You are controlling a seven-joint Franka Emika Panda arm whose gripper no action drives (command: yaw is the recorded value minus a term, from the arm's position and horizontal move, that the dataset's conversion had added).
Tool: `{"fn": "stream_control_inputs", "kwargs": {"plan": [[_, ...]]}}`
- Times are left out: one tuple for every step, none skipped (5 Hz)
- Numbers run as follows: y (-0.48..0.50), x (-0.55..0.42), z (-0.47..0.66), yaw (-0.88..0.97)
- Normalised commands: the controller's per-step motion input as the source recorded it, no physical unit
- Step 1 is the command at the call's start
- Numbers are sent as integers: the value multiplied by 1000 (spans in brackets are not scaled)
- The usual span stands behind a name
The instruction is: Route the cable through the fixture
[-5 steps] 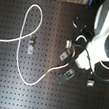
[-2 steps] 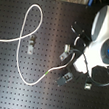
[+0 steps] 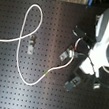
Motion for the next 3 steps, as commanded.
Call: {"fn": "stream_control_inputs", "kwargs": {"plan": [[-138,-54,42,-126],[-185,-168,4,106],[-163,-383,6,237]]}}
